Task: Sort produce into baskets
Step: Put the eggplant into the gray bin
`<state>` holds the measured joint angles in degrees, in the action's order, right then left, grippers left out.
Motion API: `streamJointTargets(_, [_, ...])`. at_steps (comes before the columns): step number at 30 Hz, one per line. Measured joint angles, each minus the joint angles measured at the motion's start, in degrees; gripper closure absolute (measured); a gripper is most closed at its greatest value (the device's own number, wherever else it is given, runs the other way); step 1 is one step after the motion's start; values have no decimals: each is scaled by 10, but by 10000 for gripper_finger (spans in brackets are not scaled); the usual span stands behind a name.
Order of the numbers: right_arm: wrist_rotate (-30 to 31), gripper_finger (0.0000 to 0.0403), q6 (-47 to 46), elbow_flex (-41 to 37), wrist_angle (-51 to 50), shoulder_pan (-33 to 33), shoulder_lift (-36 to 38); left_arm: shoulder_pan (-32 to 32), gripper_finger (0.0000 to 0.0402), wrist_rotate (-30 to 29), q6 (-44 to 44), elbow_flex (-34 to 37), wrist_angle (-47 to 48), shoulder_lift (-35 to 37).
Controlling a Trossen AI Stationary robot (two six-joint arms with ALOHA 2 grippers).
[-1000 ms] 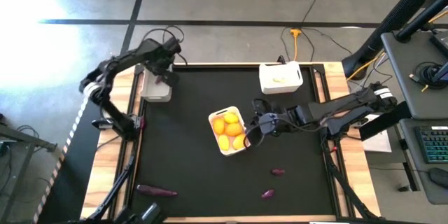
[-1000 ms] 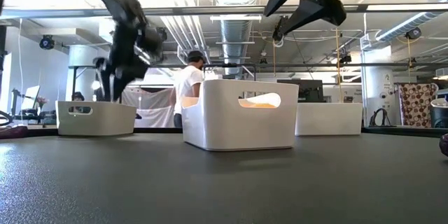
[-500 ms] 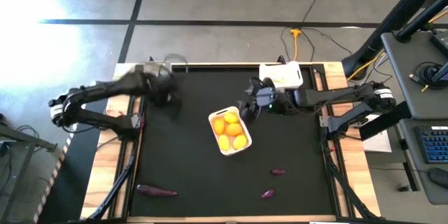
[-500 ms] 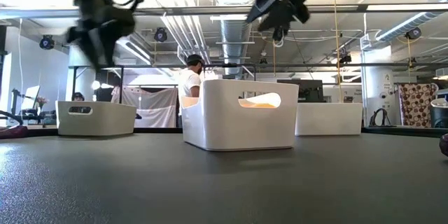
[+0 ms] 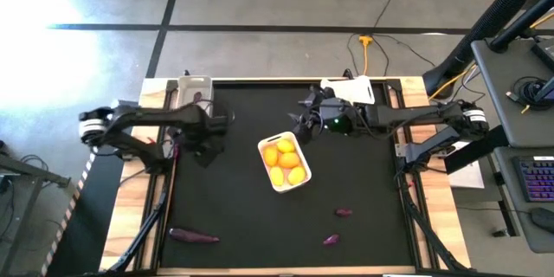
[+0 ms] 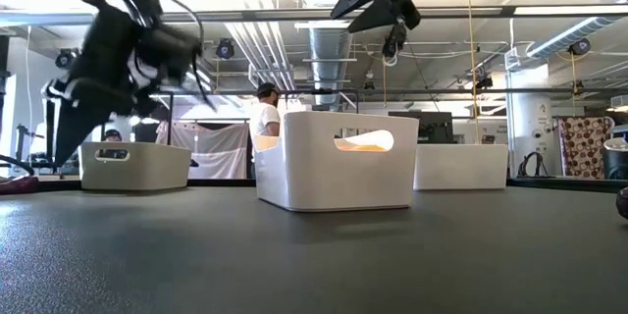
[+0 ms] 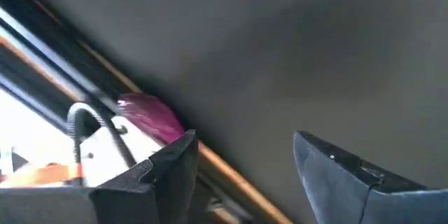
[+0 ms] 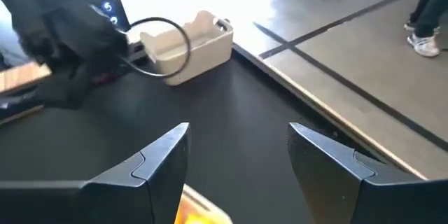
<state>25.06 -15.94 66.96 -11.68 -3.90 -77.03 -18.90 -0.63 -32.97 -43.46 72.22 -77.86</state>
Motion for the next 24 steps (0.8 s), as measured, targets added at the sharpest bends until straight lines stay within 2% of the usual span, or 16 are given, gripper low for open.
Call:
streamJointTargets(5, [0,174,-18,0,-39,21,0,-40,185,-72,44,0,8,-90])
streamJointTargets(10, [0,174,-52,0,-94,37,0,-81,187,-210,63,2,50,-142])
streamJointTargets(12, [0,174,-57,0,-111,38,0,-102,192,-238,83,8,65,-151])
streamJointTargets(14, [0,174,-60,0,-121,38,0,-125,201,-226,109,18,69,-157])
streamJointTargets(19, [9,174,-60,0,-121,34,1,-152,226,-123,159,21,28,-155])
streamJointTargets(24, [11,174,-57,0,-120,26,1,-154,236,-123,158,28,-4,-158])
